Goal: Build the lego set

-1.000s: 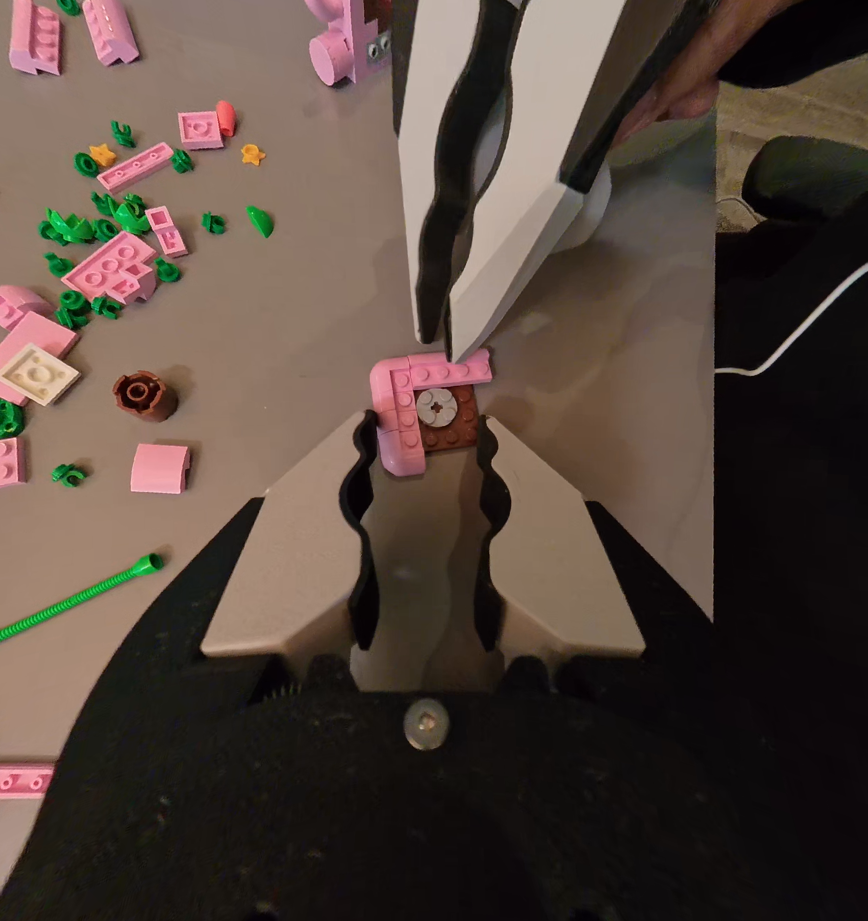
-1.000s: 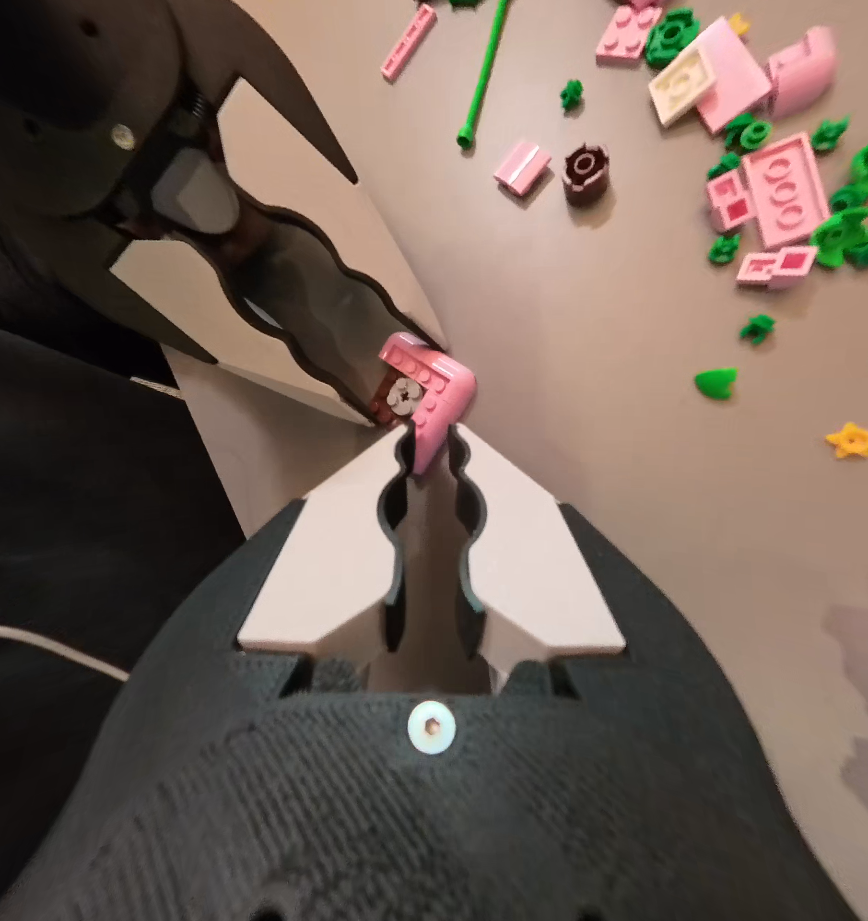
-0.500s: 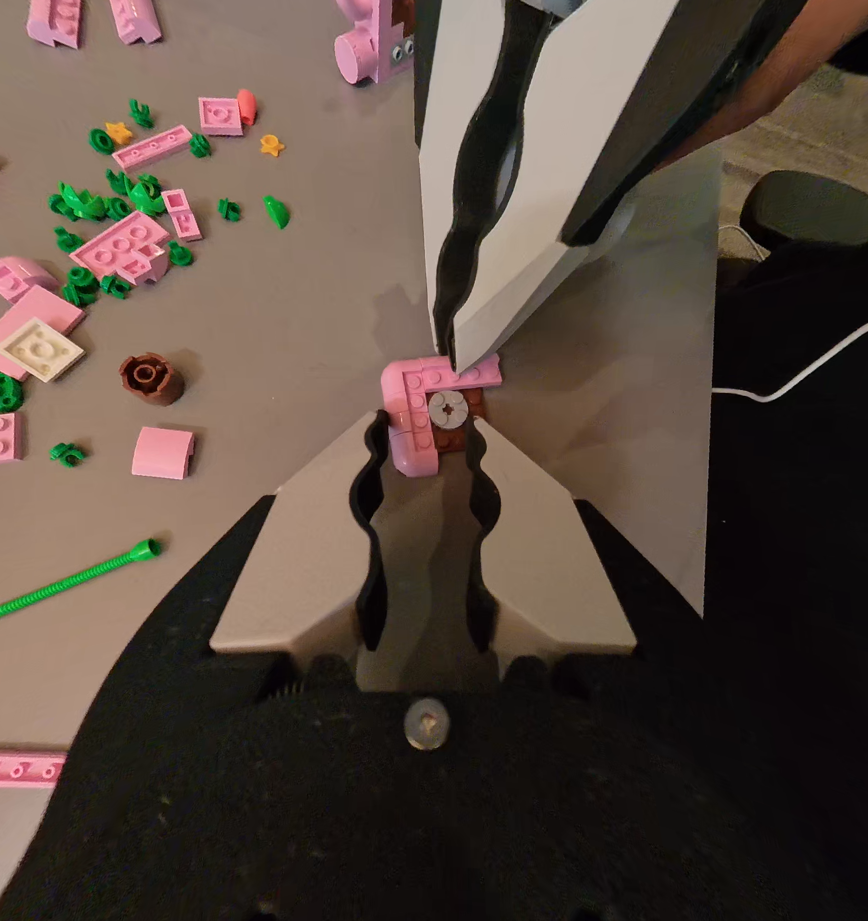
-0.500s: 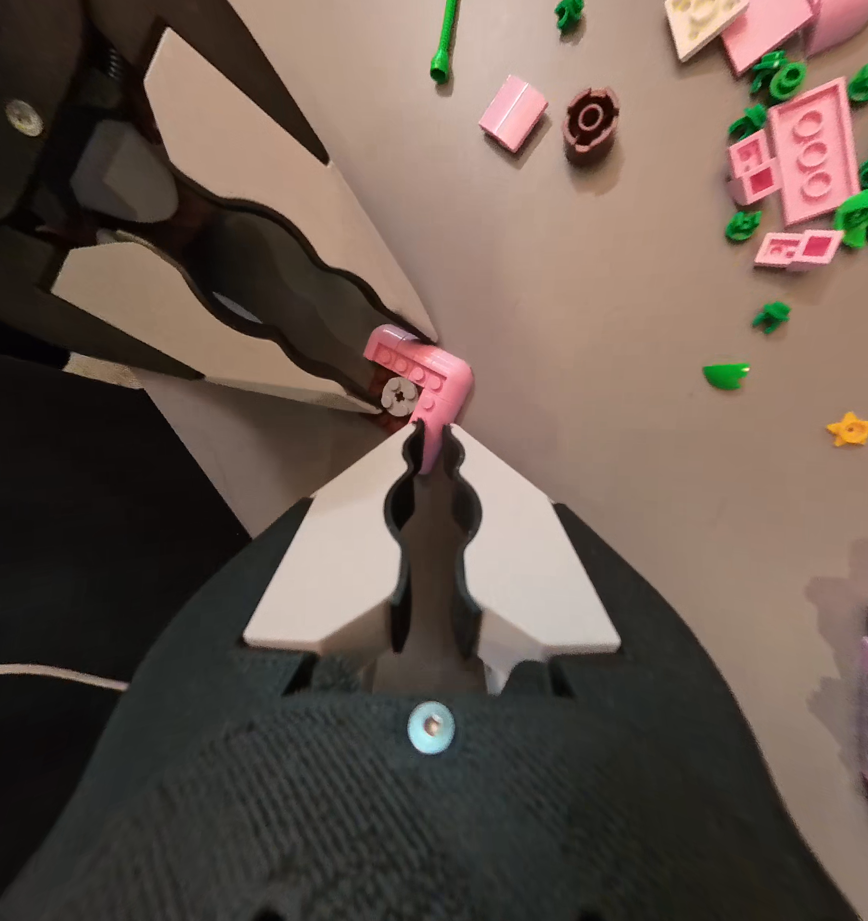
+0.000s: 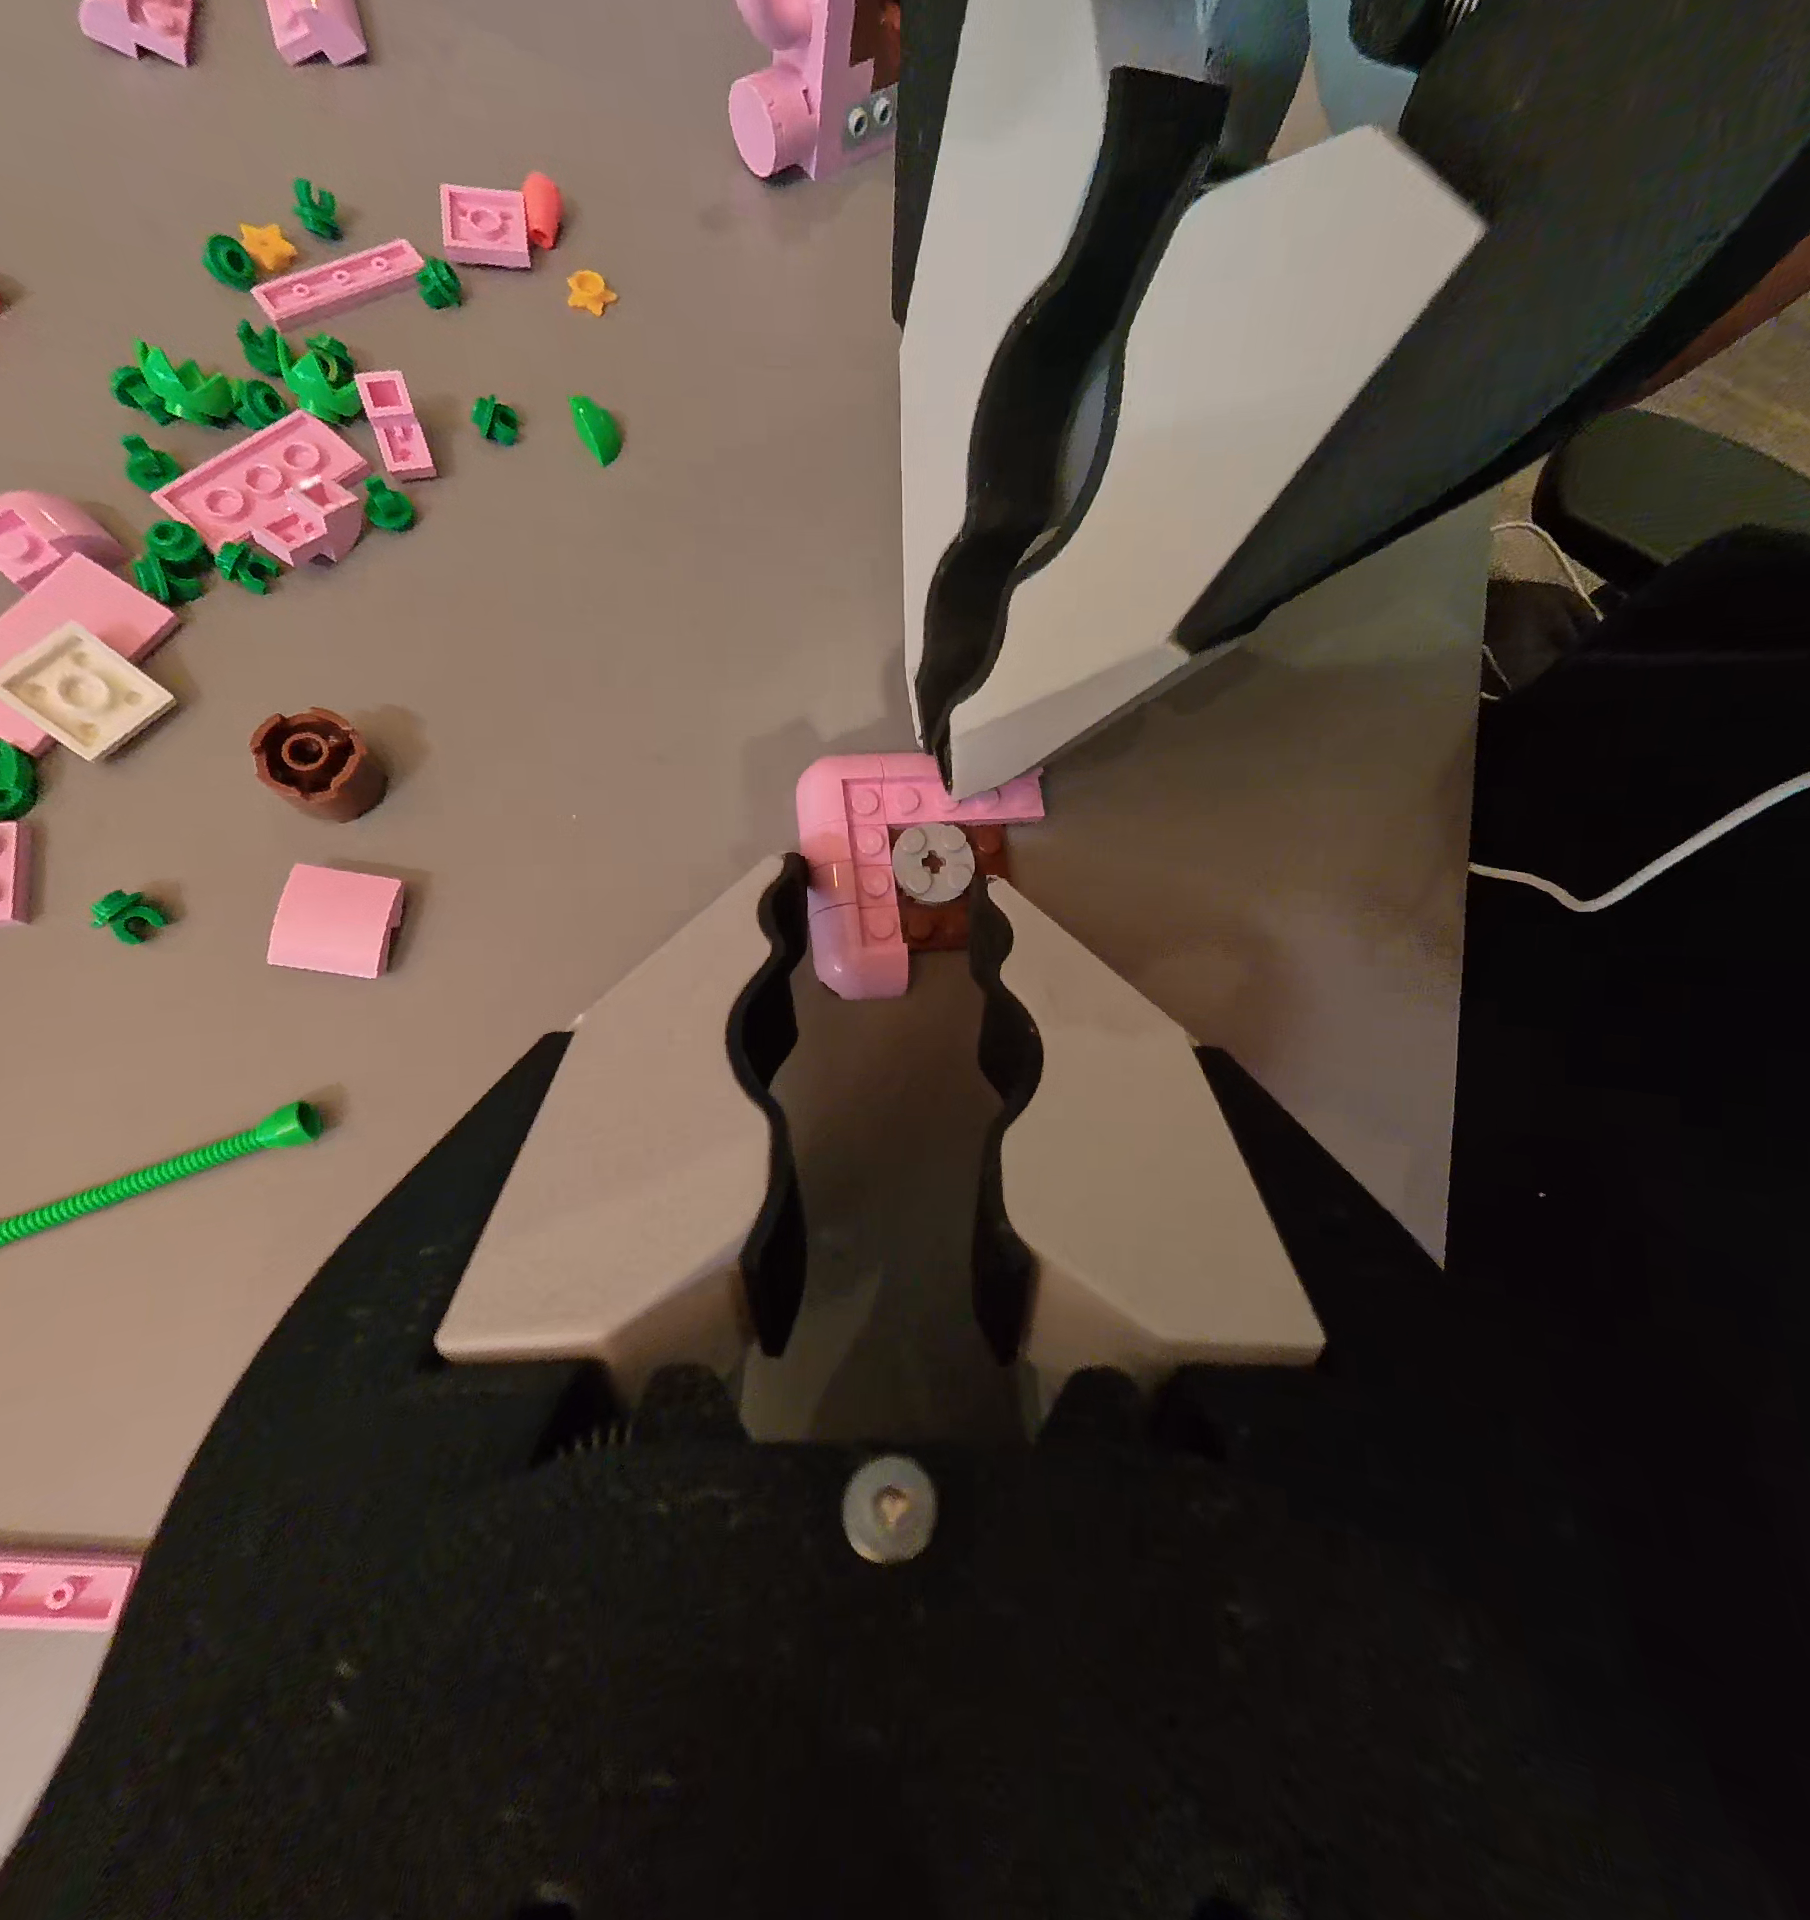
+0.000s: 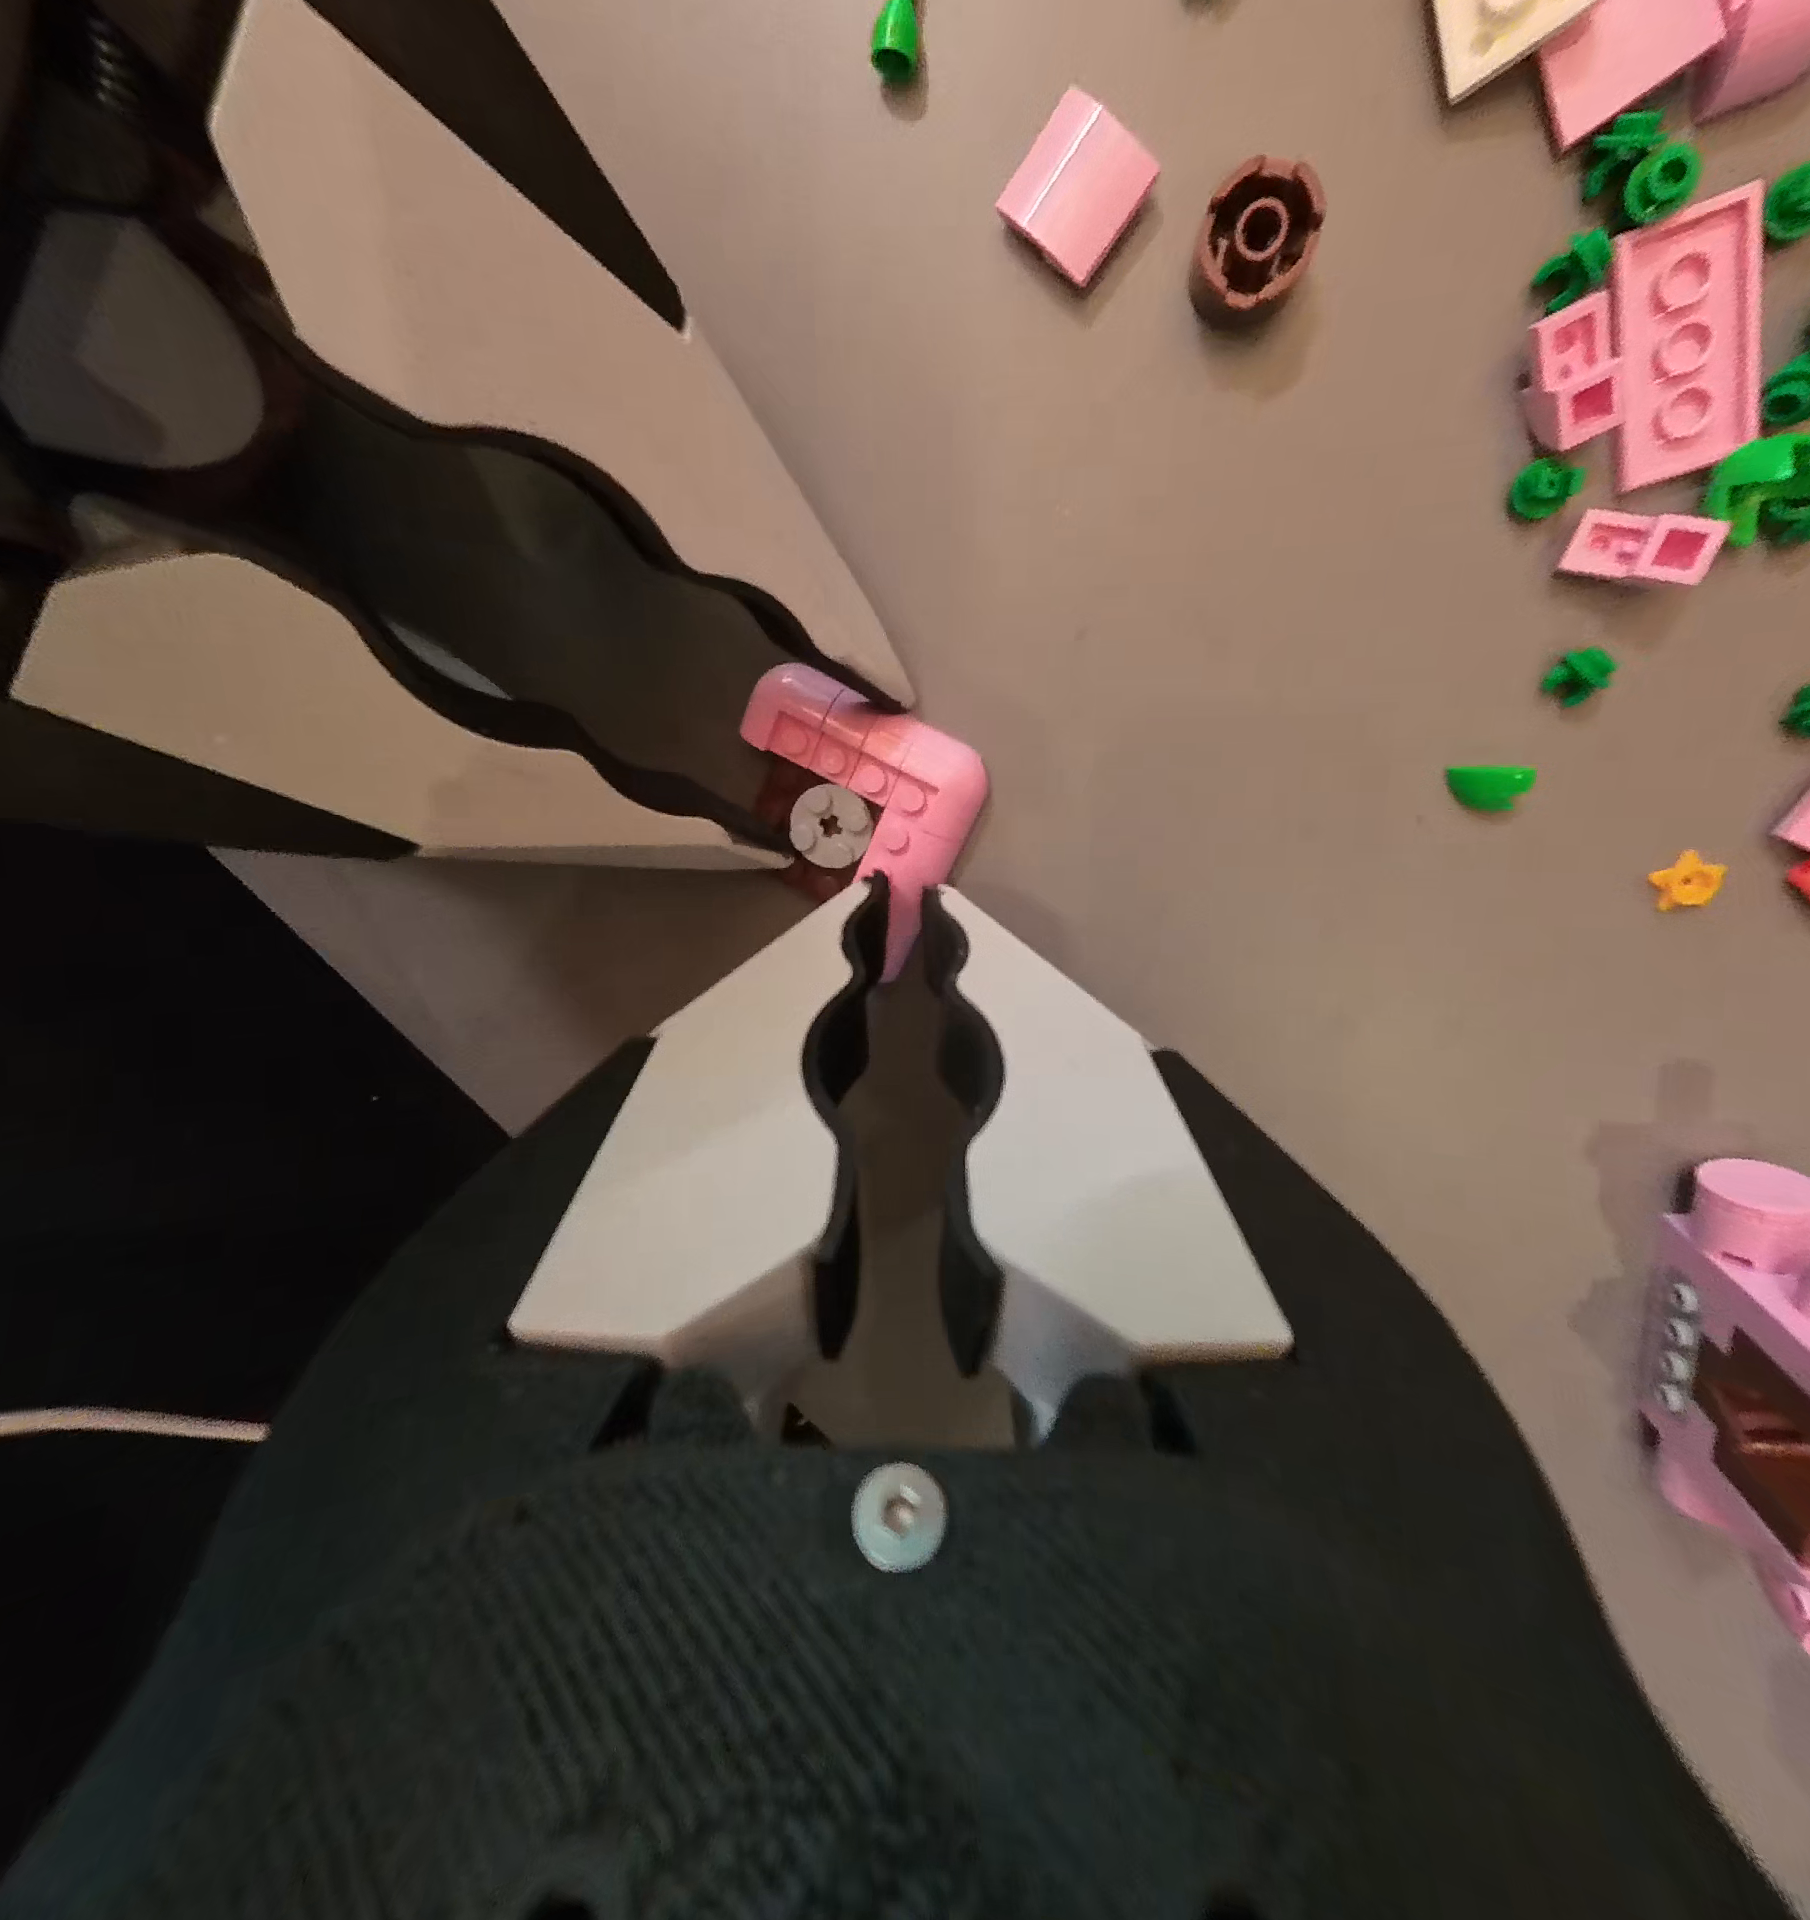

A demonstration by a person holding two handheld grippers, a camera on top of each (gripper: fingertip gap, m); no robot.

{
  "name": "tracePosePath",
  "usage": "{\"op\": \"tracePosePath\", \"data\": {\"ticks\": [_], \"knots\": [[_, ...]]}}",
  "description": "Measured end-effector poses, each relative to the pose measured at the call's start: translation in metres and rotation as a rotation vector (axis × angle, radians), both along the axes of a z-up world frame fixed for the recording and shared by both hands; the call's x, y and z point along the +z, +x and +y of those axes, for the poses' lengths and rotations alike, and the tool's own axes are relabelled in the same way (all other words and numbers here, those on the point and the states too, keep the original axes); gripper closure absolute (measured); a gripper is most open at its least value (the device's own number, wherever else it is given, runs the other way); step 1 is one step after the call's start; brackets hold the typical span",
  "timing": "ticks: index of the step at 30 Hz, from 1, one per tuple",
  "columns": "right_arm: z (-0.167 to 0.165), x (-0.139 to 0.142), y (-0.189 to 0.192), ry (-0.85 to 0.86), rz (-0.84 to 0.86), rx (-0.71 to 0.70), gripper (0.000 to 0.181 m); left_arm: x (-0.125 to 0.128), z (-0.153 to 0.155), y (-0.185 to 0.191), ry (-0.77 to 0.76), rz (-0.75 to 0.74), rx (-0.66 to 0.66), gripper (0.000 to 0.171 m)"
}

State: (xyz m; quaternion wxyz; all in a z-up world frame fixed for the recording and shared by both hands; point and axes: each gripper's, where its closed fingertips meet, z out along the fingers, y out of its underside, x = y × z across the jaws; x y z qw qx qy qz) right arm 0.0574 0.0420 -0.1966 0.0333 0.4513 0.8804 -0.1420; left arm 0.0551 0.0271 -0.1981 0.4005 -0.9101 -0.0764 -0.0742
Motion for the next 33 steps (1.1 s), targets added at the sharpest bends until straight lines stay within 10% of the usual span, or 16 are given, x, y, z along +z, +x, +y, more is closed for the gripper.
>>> {"op": "tracePosePath", "data": {"ticks": [20, 26, 33], "knots": [[-0.002, 0.002, -0.005, -0.078, 0.216, -0.019, 0.177, 0.002, -0.001, -0.003, 0.01, -0.002, 0.024, 0.139], [0.005, 0.029, -0.01, -0.347, 0.312, -0.129, 0.16, 0.042, -0.009, -0.026, 0.286, -0.077, 0.13, 0.132], [0.036, 0.014, 0.005, -0.243, 0.437, -0.102, 0.158, 0.048, -0.018, -0.049, 0.315, 0.022, 0.237, 0.13]]}}
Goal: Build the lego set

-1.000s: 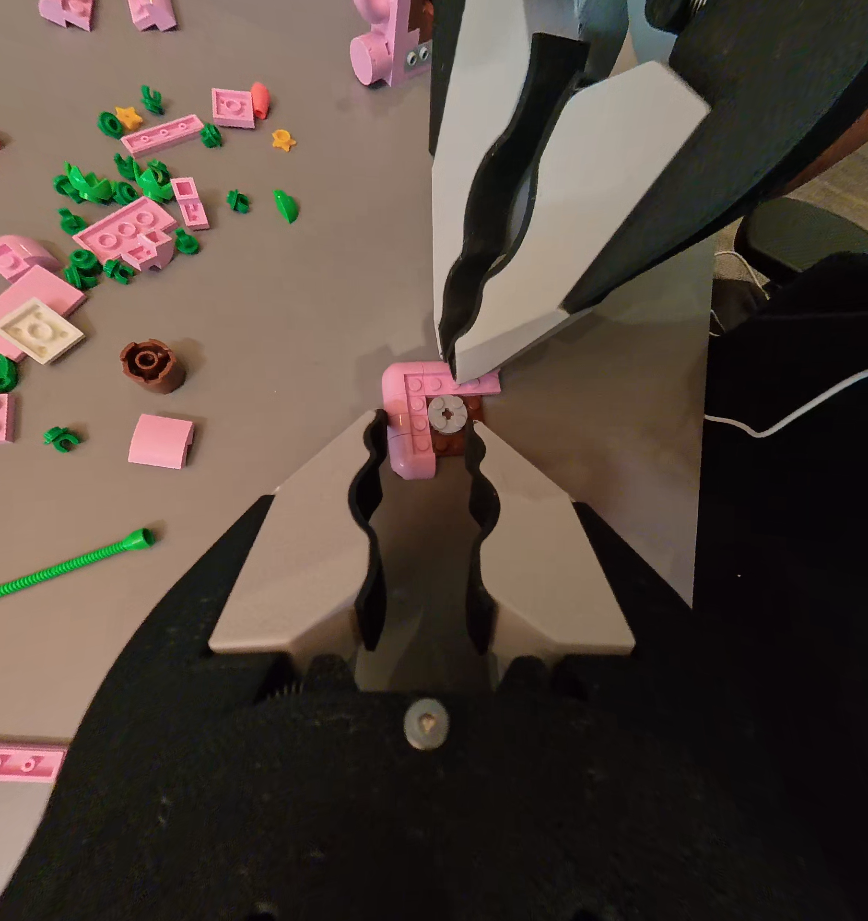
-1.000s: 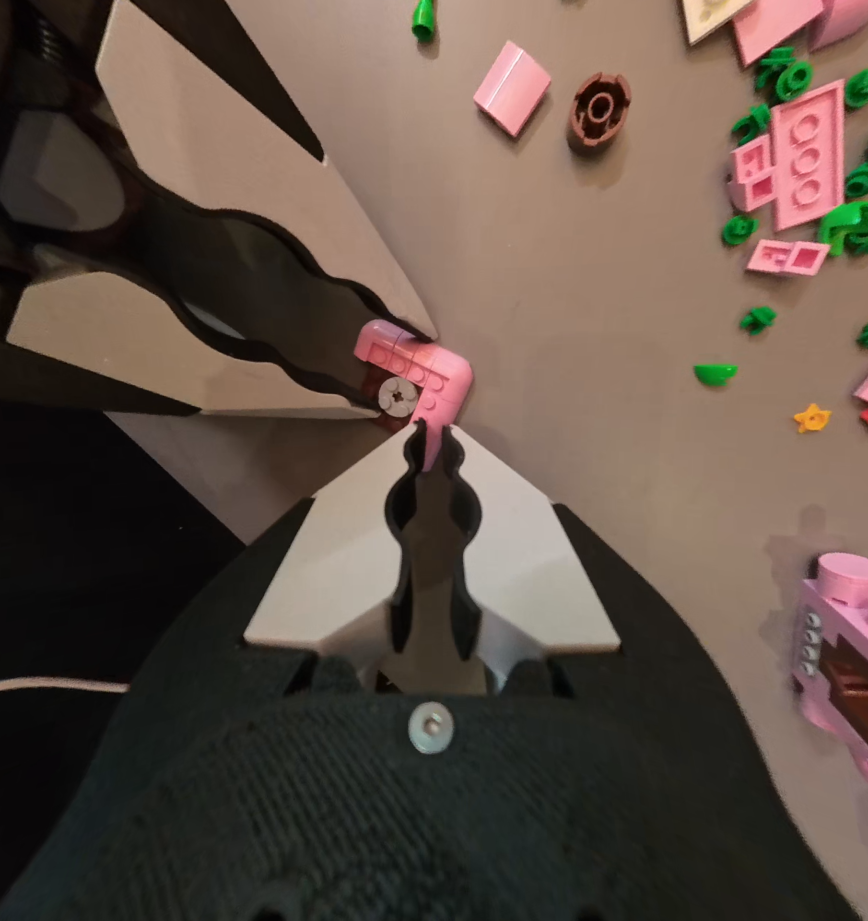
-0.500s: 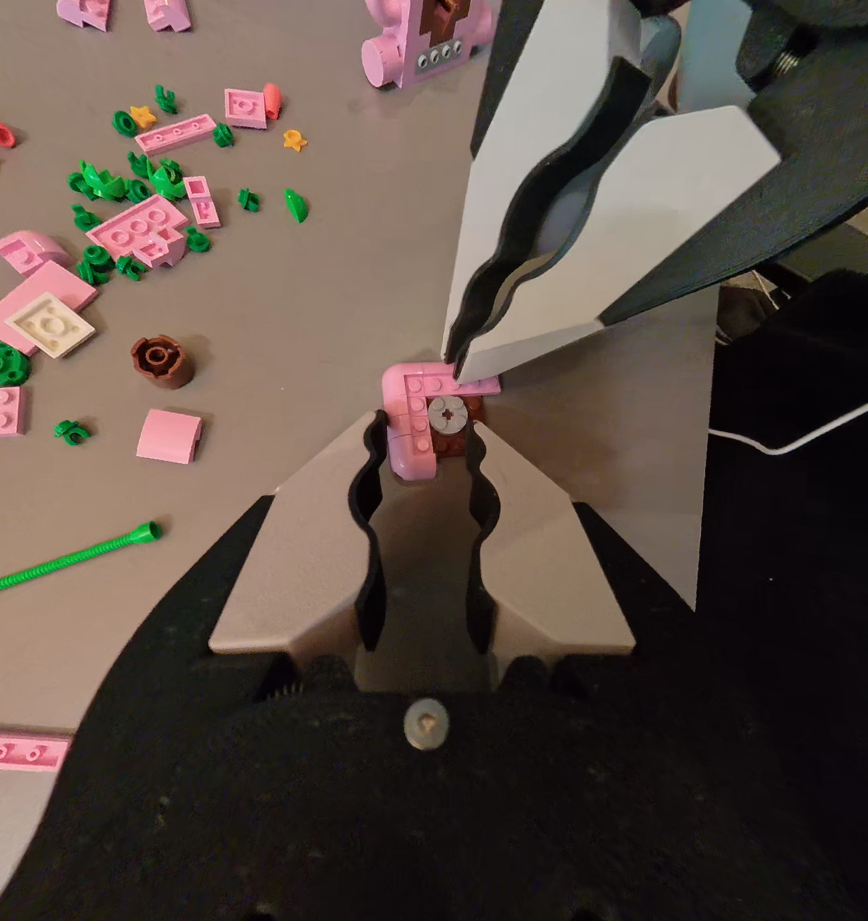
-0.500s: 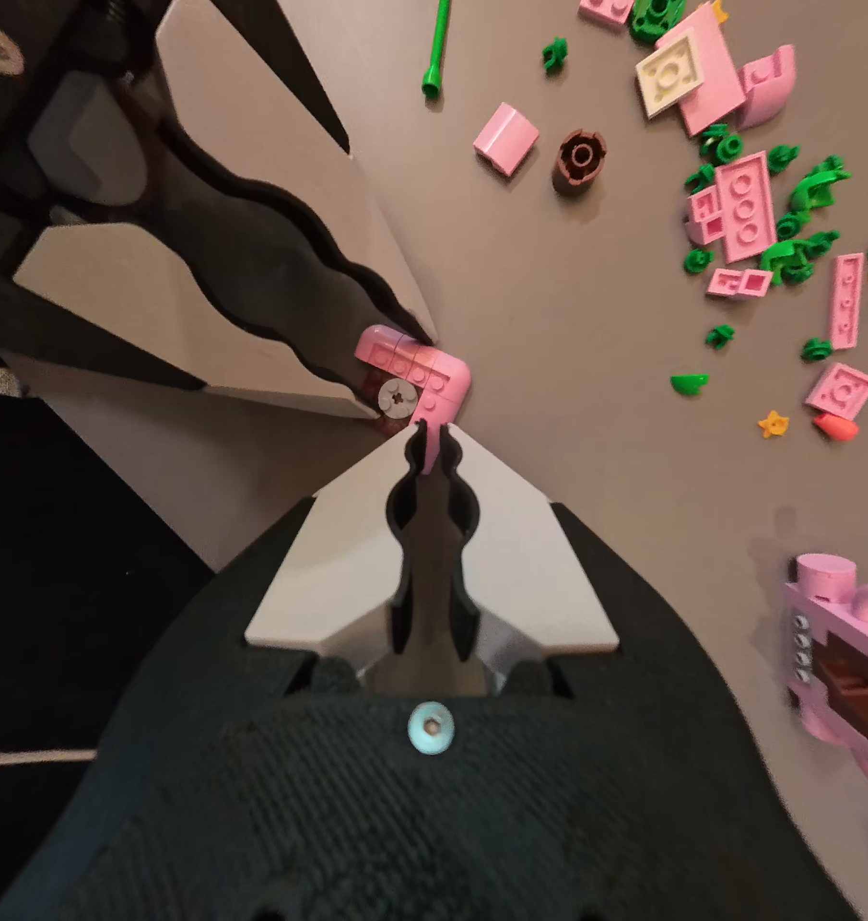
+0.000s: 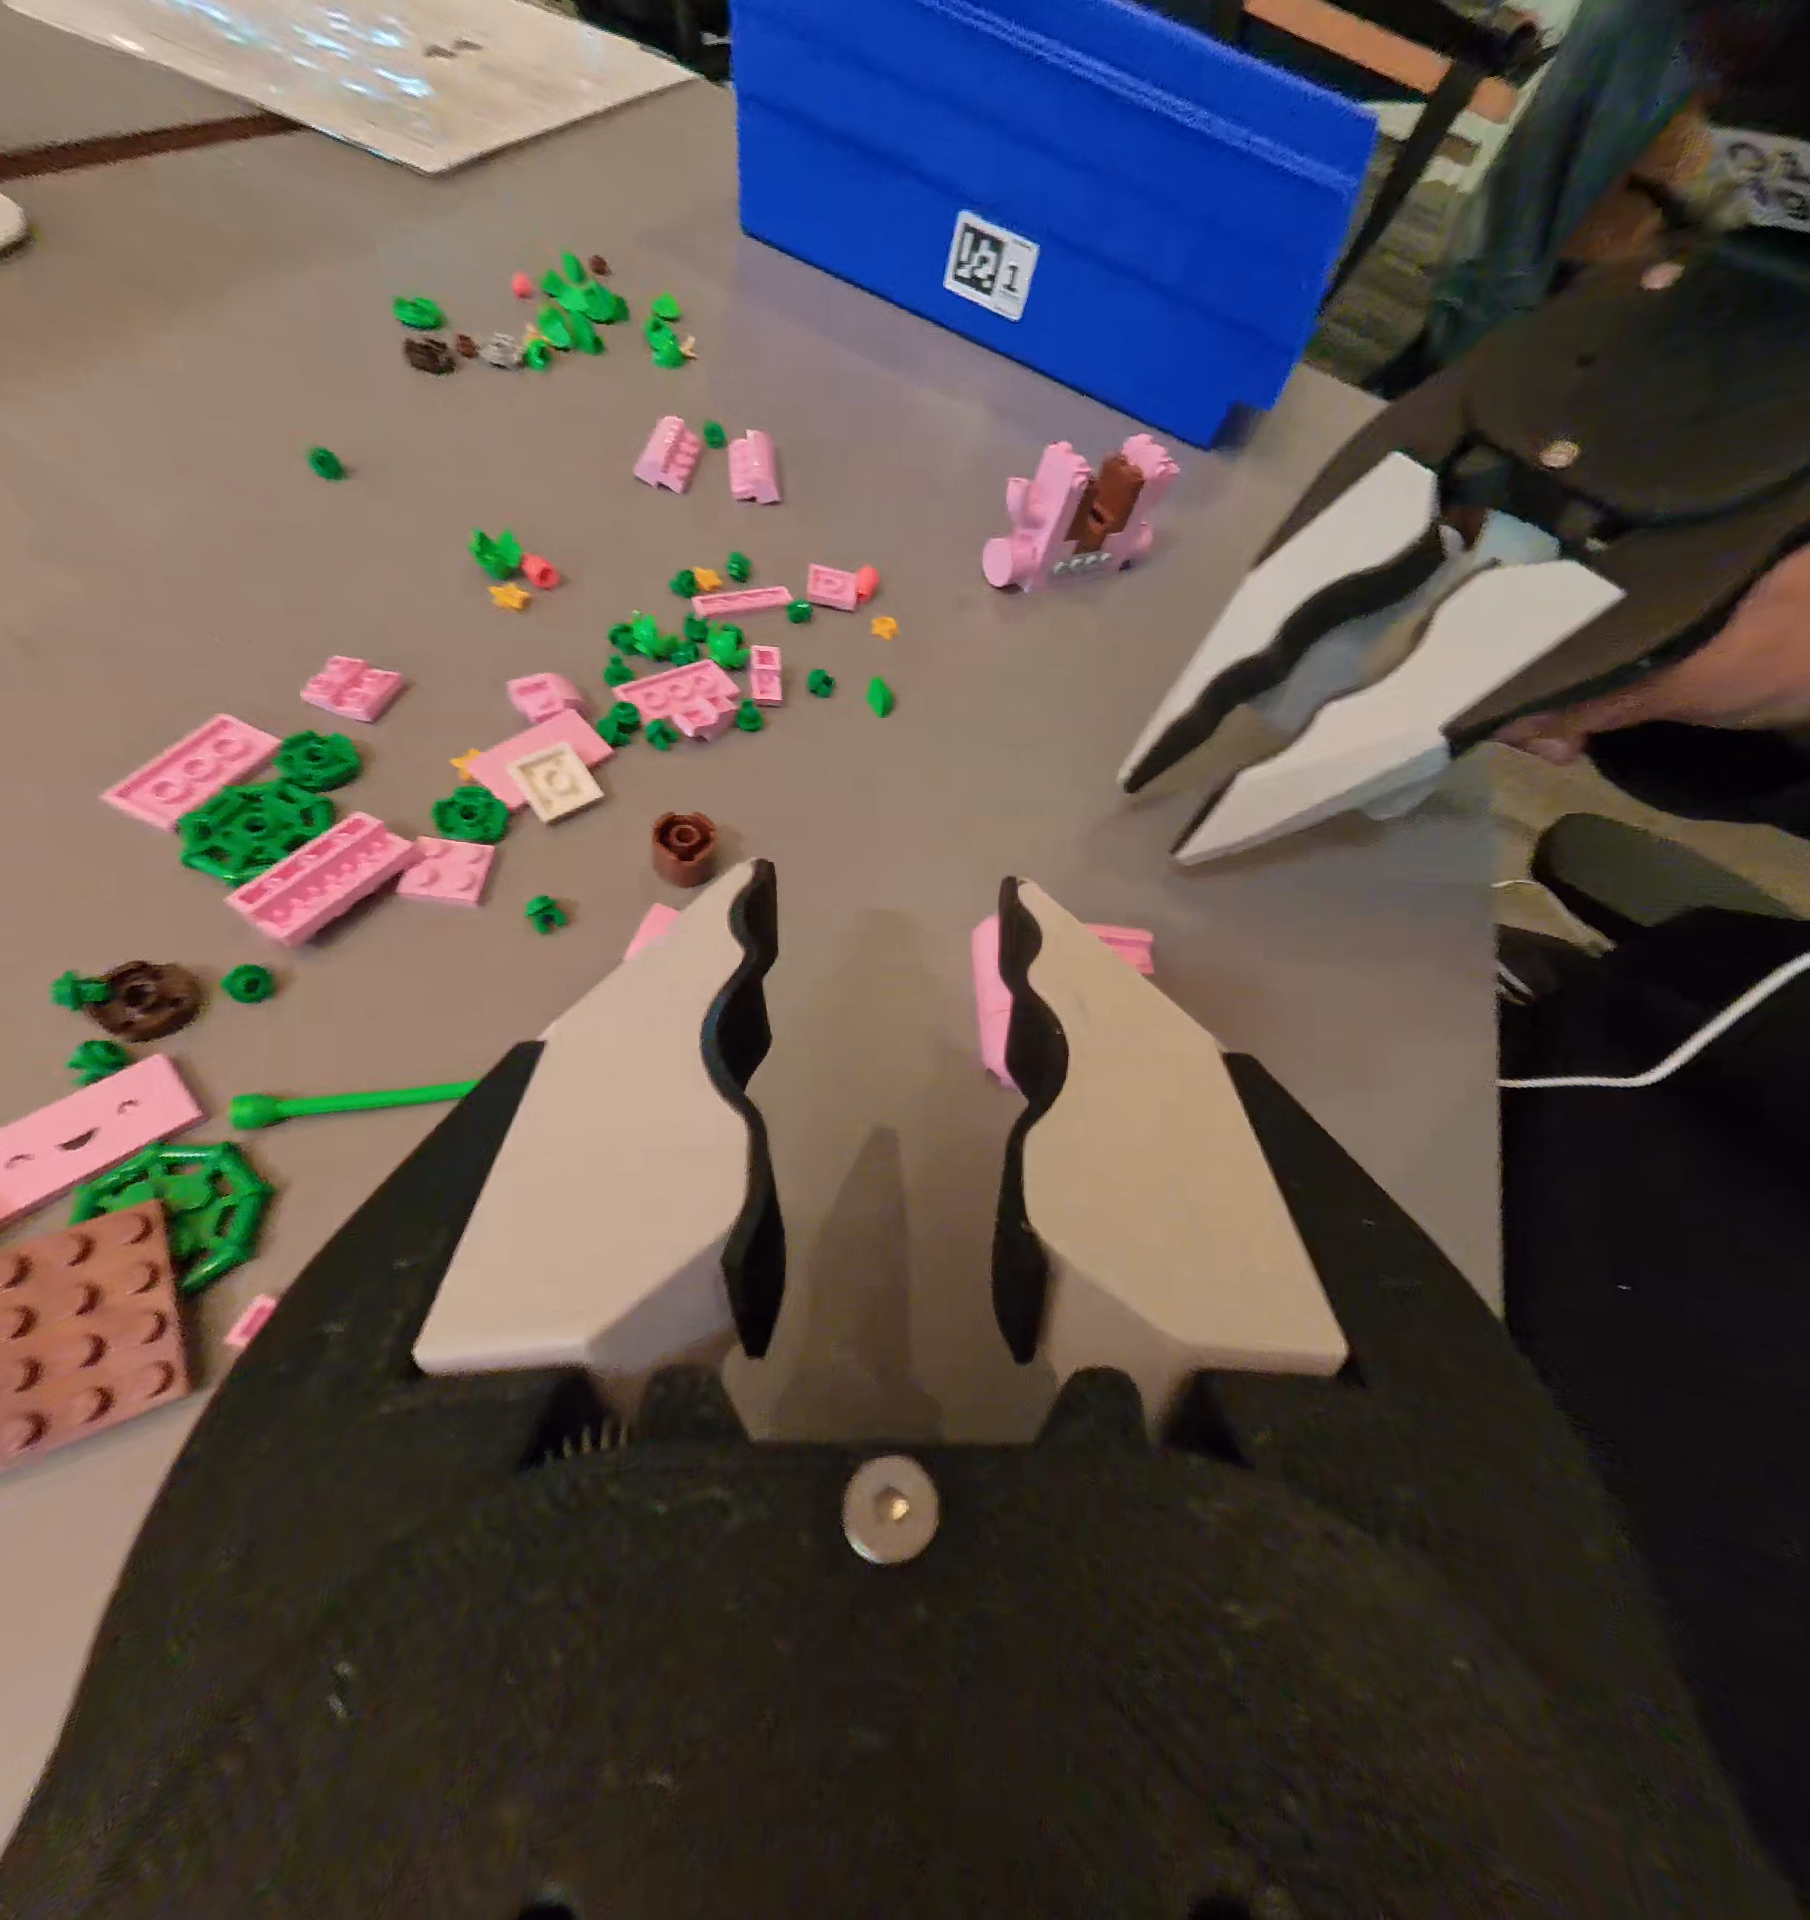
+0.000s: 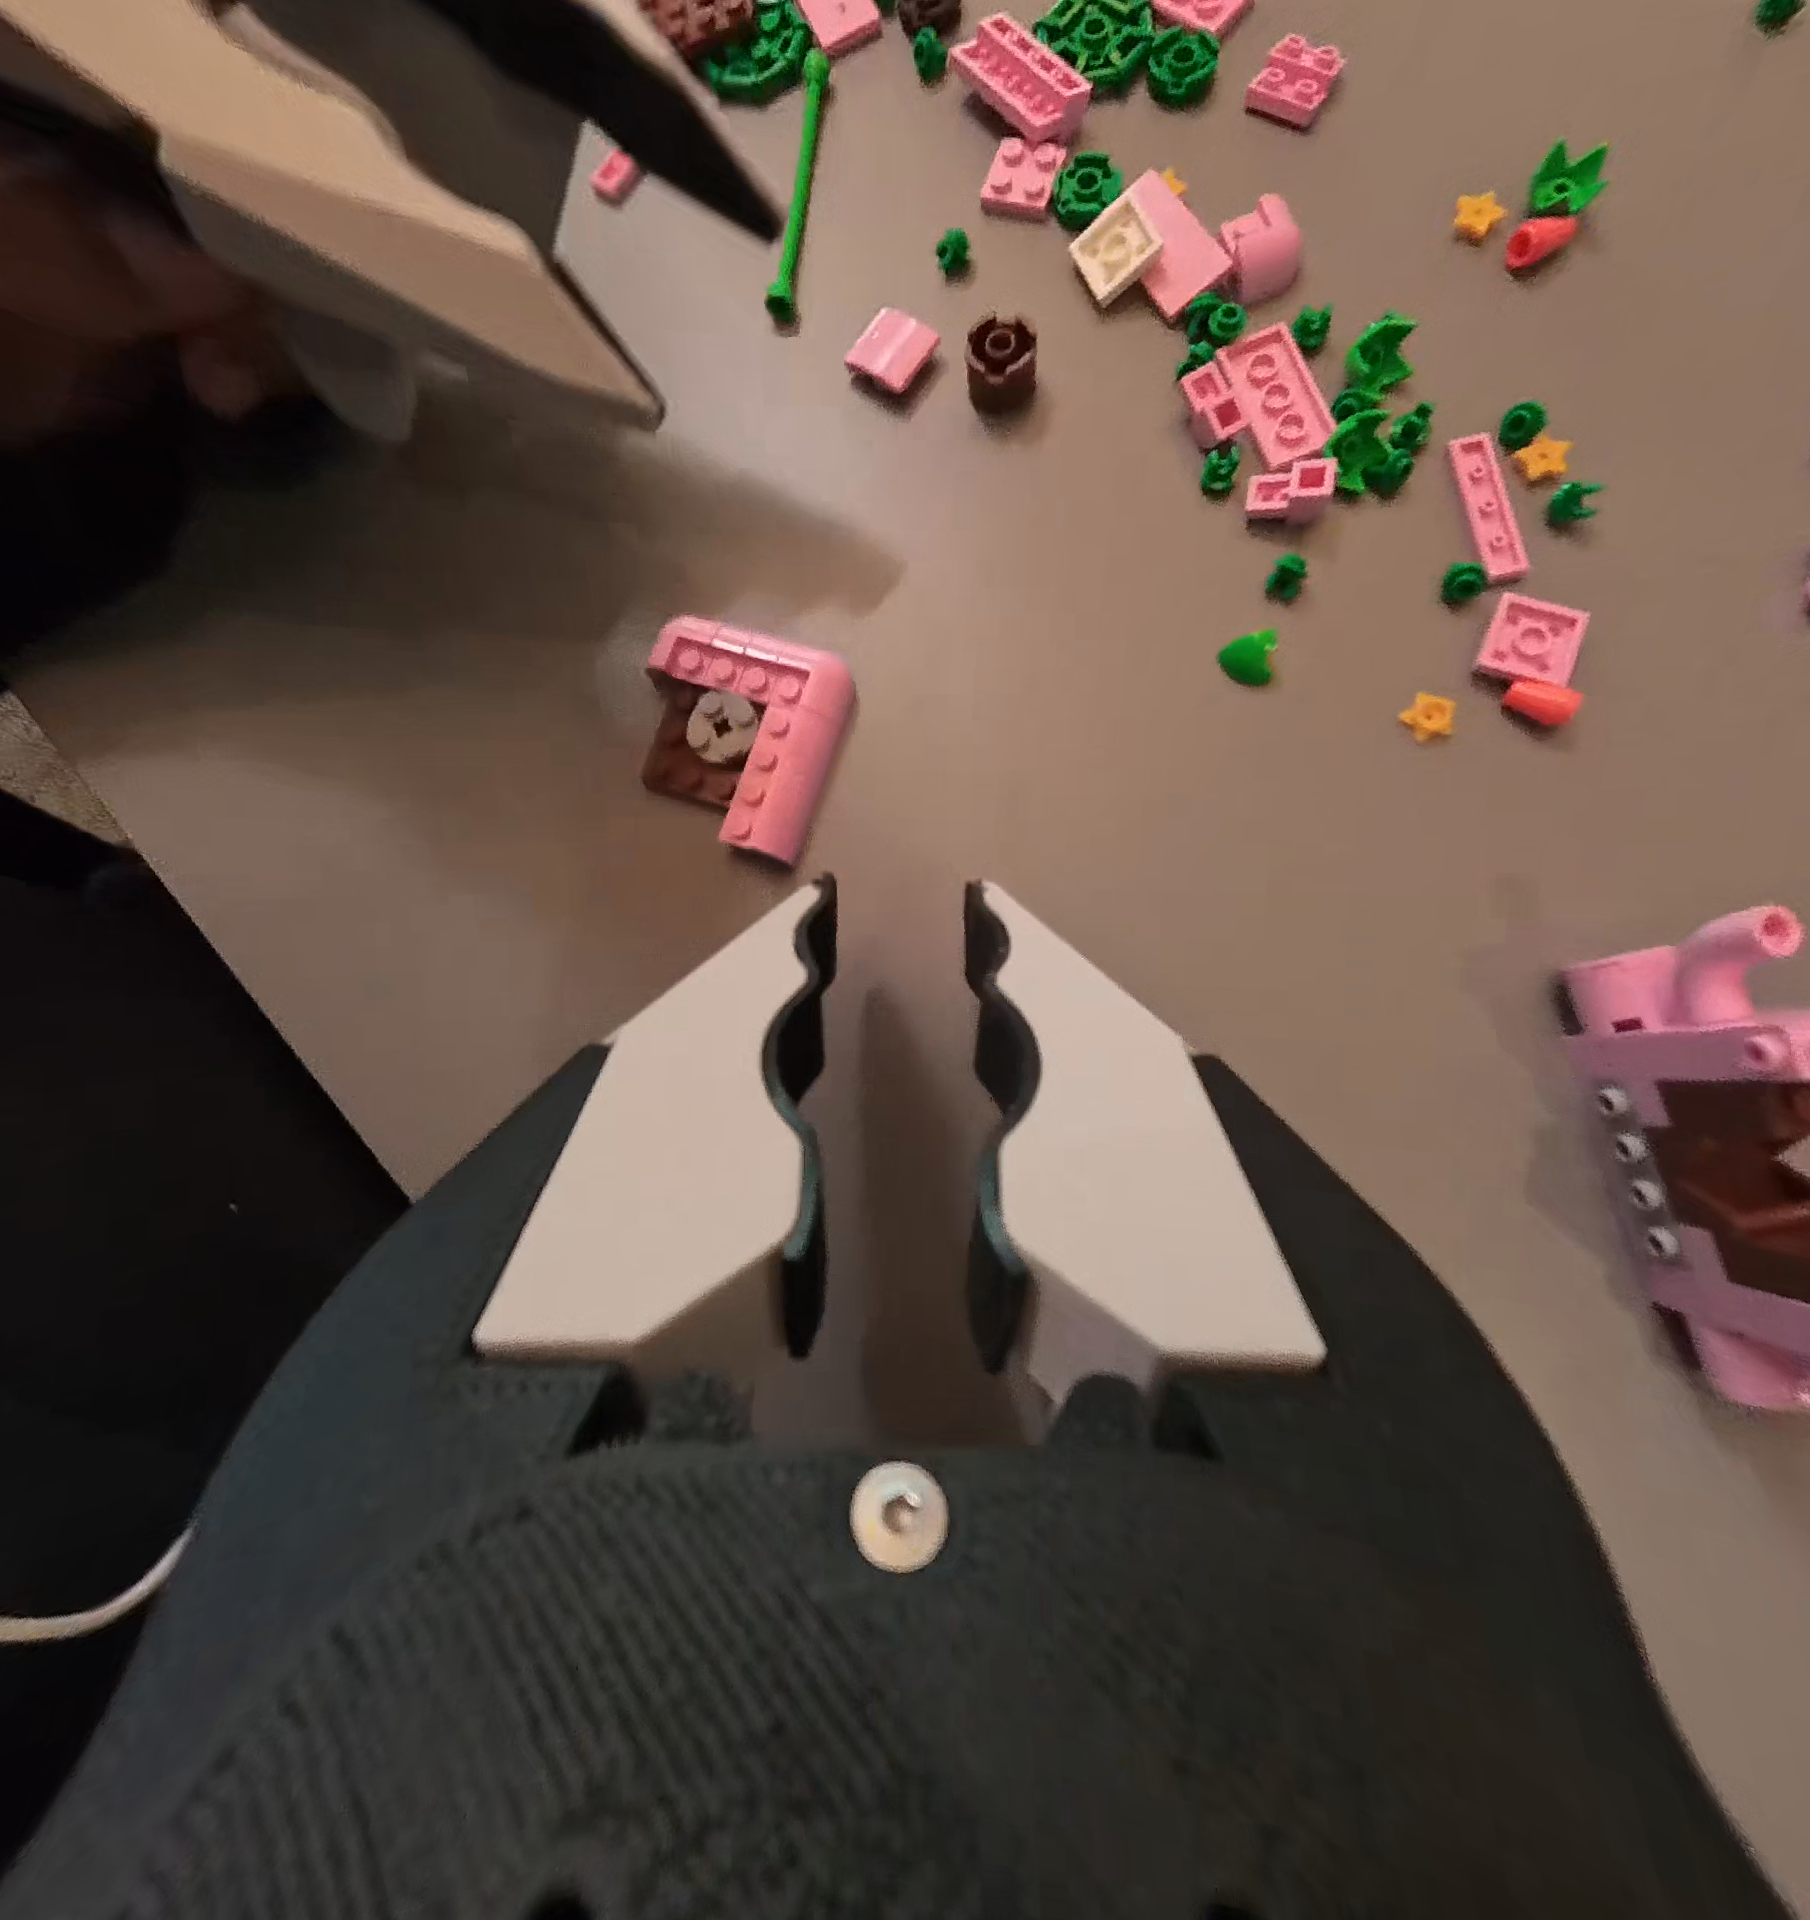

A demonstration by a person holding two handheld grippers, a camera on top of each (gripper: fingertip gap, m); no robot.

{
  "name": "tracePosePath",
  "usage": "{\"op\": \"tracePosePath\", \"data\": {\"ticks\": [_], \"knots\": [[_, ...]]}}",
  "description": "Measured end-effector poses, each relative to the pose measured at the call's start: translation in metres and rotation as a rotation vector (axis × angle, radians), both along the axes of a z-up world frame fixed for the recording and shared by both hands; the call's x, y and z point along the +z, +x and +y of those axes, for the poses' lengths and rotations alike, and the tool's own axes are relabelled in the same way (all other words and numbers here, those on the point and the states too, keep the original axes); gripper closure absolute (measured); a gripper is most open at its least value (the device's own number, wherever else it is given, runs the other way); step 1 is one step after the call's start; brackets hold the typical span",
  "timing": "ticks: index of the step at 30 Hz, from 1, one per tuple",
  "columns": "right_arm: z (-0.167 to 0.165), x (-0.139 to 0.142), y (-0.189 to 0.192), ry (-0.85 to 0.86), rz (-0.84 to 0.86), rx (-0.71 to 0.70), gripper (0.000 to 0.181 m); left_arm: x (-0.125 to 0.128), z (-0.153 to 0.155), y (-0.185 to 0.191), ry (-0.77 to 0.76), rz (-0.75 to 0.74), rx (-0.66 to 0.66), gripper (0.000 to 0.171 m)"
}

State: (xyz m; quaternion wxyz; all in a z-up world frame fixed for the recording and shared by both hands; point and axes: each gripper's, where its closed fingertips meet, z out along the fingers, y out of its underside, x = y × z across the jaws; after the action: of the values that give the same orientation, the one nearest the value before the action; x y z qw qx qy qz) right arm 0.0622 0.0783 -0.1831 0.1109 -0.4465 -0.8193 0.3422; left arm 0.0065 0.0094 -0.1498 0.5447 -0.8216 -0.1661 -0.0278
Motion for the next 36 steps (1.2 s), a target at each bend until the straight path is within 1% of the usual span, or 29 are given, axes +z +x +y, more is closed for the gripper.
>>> {"op": "tracePosePath", "data": {"ticks": [3, 5, 12, 15, 20, 27, 33, 34, 35, 36], "knots": [[-0.002, -0.003, 0.003, 0.025, 0.071, 0.02, 0.158, 0.0, -0.002, -0.007, -0.02, 0.058, 0.048, 0.13], [0.0, -0.004, 0.001, 0.04, 0.114, 0.022, 0.157, 0.0, -0.005, -0.014, -0.034, 0.08, 0.092, 0.125], [0.009, -0.007, -0.019, 0.108, 0.249, 0.015, 0.157, -0.002, -0.016, -0.032, -0.069, 0.122, 0.204, 0.126], [0.009, -0.012, -0.022, 0.112, 0.248, 0.027, 0.156, -0.004, -0.021, -0.04, -0.089, 0.128, 0.254, 0.127], [0.011, -0.005, -0.03, 0.078, 0.285, 0.03, 0.157, -0.011, -0.025, -0.048, -0.141, 0.122, 0.315, 0.128], [0.011, 0.008, -0.041, -0.052, 0.288, 0.018, 0.156, -0.018, -0.023, -0.054, -0.221, 0.168, 0.352, 0.13], [0.009, 0.012, -0.038, -0.075, 0.308, 0.039, 0.156, -0.021, -0.023, -0.071, -0.232, 0.144, 0.386, 0.131], [0.009, 0.013, -0.038, -0.078, 0.308, 0.039, 0.156, -0.021, -0.024, -0.076, -0.237, 0.144, 0.391, 0.133], [0.008, 0.012, -0.038, -0.081, 0.305, 0.041, 0.155, -0.021, -0.025, -0.082, -0.244, 0.147, 0.398, 0.142], [0.008, 0.012, -0.038, -0.084, 0.3, 0.042, 0.155, -0.021, -0.026, -0.088, -0.254, 0.157, 0.403, 0.145]]}}
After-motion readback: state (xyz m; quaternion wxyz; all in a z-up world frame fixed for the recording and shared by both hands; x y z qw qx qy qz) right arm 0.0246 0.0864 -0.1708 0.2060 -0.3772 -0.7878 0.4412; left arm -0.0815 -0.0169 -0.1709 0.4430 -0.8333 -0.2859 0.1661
